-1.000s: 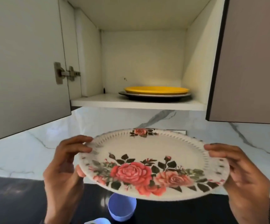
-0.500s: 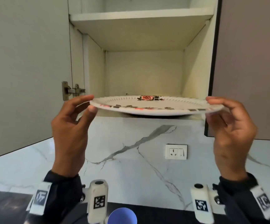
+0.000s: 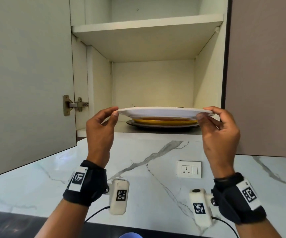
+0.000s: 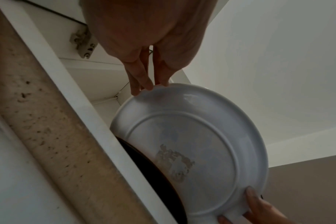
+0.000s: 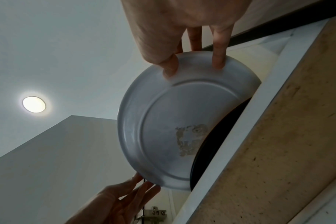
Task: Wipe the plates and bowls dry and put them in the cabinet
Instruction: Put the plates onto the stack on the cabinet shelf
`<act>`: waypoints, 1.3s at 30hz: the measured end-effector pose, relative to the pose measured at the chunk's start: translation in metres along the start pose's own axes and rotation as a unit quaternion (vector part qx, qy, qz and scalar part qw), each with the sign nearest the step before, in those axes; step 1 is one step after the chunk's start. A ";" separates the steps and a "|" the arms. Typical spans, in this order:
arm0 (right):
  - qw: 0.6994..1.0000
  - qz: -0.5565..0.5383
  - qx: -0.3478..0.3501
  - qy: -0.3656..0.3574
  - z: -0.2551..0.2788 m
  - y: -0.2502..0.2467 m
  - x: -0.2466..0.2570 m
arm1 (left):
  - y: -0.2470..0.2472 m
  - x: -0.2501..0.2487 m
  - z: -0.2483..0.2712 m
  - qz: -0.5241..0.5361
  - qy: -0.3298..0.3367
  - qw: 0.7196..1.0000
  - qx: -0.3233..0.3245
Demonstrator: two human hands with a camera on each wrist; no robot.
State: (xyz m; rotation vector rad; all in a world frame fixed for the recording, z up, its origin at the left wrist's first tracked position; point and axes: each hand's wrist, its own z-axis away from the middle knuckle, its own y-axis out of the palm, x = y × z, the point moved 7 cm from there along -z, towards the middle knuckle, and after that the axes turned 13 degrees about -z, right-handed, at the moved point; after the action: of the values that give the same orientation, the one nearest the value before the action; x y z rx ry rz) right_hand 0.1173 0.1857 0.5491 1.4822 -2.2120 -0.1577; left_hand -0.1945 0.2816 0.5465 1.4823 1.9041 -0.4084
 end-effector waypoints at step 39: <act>0.945 0.258 0.194 0.042 0.020 0.029 -0.058 | 0.074 0.019 0.026 -0.235 0.099 0.957 0.137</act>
State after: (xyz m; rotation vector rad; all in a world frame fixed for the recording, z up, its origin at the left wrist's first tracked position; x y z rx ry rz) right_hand 0.1015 0.2469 0.5230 0.9973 -2.5705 0.5275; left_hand -0.1195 0.3020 0.5264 1.2598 2.4467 -0.7932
